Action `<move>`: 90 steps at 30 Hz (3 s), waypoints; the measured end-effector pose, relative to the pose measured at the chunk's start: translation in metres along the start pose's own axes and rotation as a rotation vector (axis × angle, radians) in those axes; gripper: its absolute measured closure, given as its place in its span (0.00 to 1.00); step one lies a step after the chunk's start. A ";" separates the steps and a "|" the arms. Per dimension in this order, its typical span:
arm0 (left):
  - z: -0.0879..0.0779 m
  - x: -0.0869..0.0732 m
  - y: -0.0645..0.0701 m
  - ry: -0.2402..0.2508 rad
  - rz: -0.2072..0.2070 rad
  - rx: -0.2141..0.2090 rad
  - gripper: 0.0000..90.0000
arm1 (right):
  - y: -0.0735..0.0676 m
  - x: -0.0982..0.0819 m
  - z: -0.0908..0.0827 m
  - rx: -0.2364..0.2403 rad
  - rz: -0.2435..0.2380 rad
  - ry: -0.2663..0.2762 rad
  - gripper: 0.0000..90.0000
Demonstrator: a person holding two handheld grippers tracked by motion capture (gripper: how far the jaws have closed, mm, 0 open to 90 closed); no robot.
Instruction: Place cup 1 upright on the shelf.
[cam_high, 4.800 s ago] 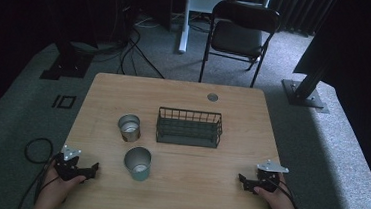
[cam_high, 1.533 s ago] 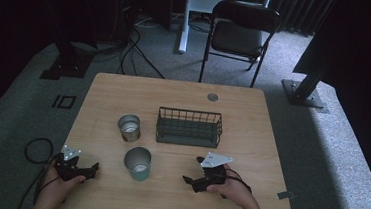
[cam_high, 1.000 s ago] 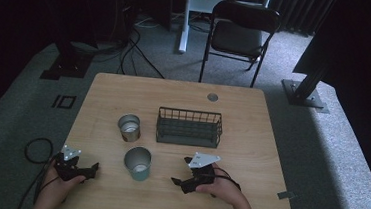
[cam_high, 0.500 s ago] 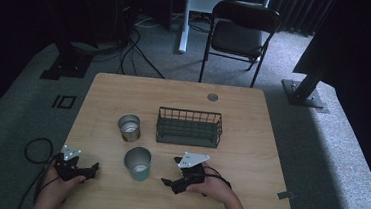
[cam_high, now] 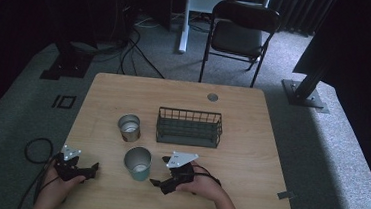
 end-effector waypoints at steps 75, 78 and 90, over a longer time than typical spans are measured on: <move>0.000 0.000 0.000 0.000 0.000 0.000 0.02 | -0.014 0.059 0.042 0.021 -0.008 0.199 0.14; 0.000 0.000 0.000 0.000 0.000 0.000 0.02 | -0.015 0.063 0.040 0.020 -0.011 0.197 0.14; 0.000 0.000 0.000 0.000 0.000 0.000 0.02 | -0.010 0.087 0.022 -0.002 -0.003 0.233 0.14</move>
Point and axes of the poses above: each handheld gripper's, and its own axes: z roughly forward along the jaws, x roughly out of its top, y roughly to its right, the point moved 2 cm from there along z, roughly forward along the jaws, and after that the axes turned 1 degree about z, right-handed, at the moved point
